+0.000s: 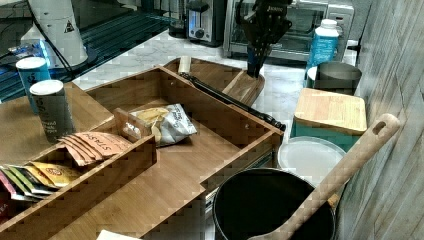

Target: Close the drawer.

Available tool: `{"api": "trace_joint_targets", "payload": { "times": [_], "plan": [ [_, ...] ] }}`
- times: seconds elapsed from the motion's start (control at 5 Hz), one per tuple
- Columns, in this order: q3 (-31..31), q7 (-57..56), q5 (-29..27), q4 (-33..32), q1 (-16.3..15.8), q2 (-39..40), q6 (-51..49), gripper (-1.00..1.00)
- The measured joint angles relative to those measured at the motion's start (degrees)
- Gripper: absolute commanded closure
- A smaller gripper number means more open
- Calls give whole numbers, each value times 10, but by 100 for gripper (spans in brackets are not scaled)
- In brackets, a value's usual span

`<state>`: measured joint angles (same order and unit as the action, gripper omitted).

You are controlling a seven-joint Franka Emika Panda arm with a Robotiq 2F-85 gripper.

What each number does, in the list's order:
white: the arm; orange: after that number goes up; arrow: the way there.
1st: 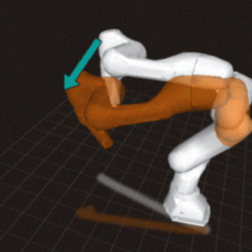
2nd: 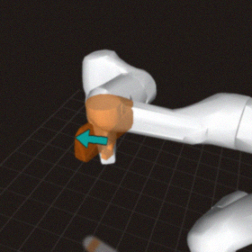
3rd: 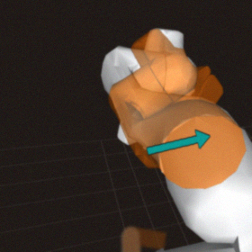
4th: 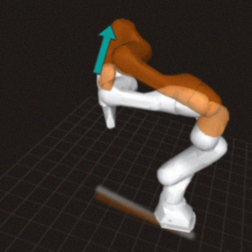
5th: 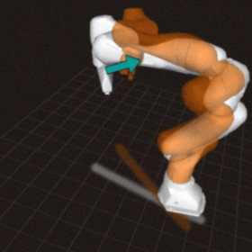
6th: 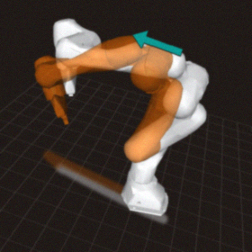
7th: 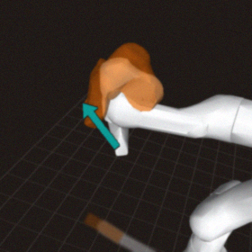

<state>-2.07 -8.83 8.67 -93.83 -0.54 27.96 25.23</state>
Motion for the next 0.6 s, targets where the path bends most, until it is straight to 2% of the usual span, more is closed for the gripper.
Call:
{"api": "trace_joint_targets", "payload": {
  "times": [0.6],
  "plan": [
    [1, -6, 0, -3, 1, 19, 59, 100]
  ]
}}
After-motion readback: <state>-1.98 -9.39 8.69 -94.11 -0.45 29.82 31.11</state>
